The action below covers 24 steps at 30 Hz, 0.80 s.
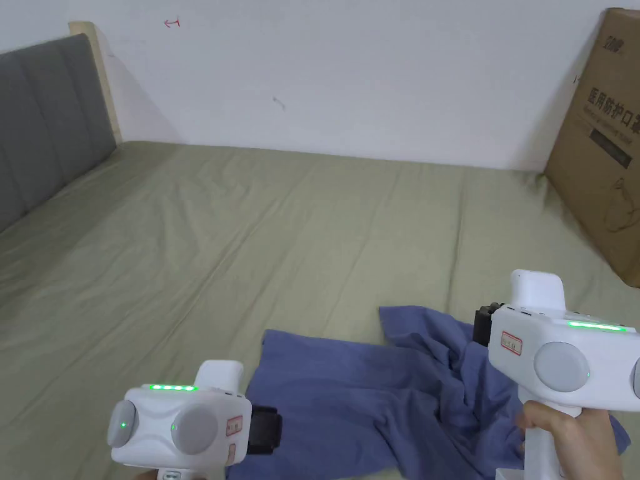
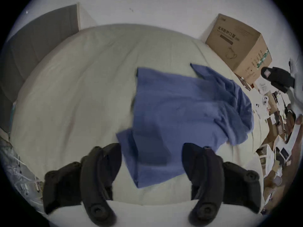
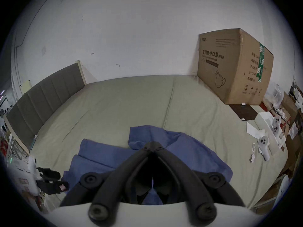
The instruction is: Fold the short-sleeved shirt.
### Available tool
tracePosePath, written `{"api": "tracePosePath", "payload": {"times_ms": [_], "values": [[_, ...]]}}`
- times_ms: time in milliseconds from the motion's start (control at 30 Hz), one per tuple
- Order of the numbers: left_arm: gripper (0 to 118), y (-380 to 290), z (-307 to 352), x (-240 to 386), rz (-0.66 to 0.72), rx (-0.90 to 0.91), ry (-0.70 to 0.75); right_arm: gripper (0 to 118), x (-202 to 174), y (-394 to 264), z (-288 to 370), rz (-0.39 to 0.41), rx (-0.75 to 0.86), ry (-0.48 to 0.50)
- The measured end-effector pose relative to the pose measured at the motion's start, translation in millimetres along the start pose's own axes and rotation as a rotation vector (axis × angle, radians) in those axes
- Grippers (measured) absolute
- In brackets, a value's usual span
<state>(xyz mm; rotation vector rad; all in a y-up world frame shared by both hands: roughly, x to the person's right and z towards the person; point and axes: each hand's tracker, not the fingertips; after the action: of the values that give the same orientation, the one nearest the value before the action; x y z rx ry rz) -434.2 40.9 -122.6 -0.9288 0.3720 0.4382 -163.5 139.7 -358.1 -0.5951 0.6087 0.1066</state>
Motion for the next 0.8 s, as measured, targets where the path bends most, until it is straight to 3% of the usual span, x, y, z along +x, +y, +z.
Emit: {"api": "tracePosePath", "payload": {"times_ms": [100, 133, 200, 267, 400, 500, 533, 567, 600, 633, 733, 800], "values": [[60, -14.5, -31.9, 6.6, -0.008, -0.111, -0.036, 0, 5.5, -8.1, -6.2, -0.010, -0.034, -0.014], [51, -19.5, -39.9, 10.8, -0.029, -0.118, 0.017, 0, 9.4, -10.7, -7.6, -0.019, -0.045, -0.016], [3, -21.2, -34.0, 19.2, -0.065, -0.052, 0.038, 0, 17.0, -13.5, -8.6, -0.032, -0.058, -0.022], [3, -10.6, -34.6, 16.5, 0.052, -0.056, -0.059, 0, 26.5, -13.4, -10.5, -0.032, -0.062, -0.042], [3, -8.8, -27.2, 33.0, -0.082, -0.068, 0.014, 0, 51.2, -3.6, -13.7, -0.064, -0.059, -0.059], [3, -1.6, -18.0, 36.3, -0.061, -0.065, -0.020, 2, 72.5, 13.5, -29.1, -0.075, -0.088, -0.037], [3, 1.1, -15.3, 38.0, -0.060, -0.066, -0.024, 19, 79.2, 21.9, -38.4, -0.054, -0.118, -0.028], [3, 2.9, -12.2, 40.0, -0.060, -0.062, -0.022, 48, 84.2, 28.8, -47.5, -0.045, -0.135, -0.030], [3, 7.5, -8.5, 38.4, -0.058, -0.056, -0.021, 91, 89.9, 36.1, -60.9, -0.033, -0.158, -0.035], [3, 11.3, -6.4, 38.6, -0.051, -0.053, -0.023, 104, 94.7, 43.3, -76.9, -0.013, -0.211, -0.035], [3, 22.1, 0.6, 38.8, -0.032, -0.038, -0.026, 104, 105.6, 60.6, -117.8, 0.009, -0.253, -0.072], [3, 26.3, 2.6, 41.0, -0.038, -0.036, -0.024, 104, 107.5, 65.0, -146.0, 0.009, -0.320, -0.016]]}}
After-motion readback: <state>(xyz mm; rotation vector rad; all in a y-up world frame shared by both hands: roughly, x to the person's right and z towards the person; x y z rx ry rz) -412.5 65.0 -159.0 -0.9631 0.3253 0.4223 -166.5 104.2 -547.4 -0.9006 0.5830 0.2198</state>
